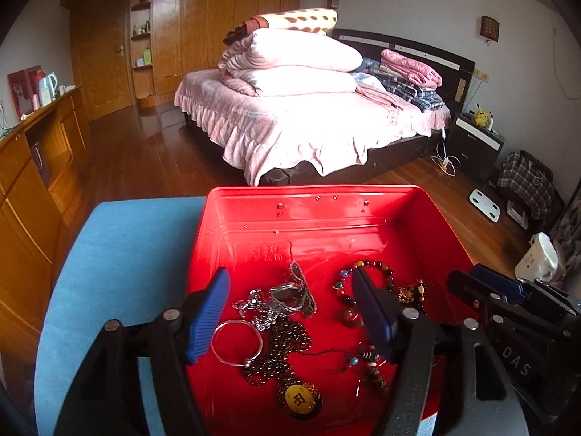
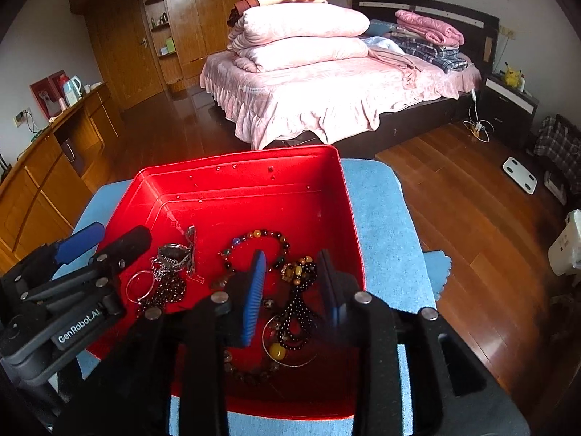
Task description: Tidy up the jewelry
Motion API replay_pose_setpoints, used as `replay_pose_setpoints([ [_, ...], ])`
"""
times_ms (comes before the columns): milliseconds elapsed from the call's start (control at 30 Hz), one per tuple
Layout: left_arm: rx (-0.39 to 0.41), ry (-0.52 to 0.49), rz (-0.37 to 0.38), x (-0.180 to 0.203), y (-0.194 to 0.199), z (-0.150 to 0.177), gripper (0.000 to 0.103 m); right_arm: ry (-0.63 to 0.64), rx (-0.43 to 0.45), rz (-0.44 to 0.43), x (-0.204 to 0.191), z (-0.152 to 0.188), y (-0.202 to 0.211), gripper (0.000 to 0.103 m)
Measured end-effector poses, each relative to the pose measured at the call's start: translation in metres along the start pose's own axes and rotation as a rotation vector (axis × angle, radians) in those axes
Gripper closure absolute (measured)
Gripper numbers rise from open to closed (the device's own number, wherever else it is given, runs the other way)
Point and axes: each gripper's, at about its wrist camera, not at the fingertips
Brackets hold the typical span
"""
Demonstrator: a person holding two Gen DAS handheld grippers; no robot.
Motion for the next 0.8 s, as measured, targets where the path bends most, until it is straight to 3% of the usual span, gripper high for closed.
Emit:
replay_pose_setpoints([
  [167,0.052,0.003,-0.012,-0.009,0.018,0.001,0.021,-0.005,0.047,-0.007,0.000,0.003,0.014,0.061],
  [667,0.150,0.019,-0.015,-0.033,0.067,0.021,0.015,0.012,0.150,-0.026,-0.006,0.023,0.059,0.043],
  [800,0.180,0.019,-0.017,-0.040,0.087,0.035,0.013,0.032,0.200,0.003,-0.013,0.038,0.078,0.024],
])
Point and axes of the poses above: each gripper's, at about its wrist camera, not at the fingertips, and y roughly against the way its jaws point, x to its right, z to its underside, and after that the axes turned 9 degrees about -z, right-handed
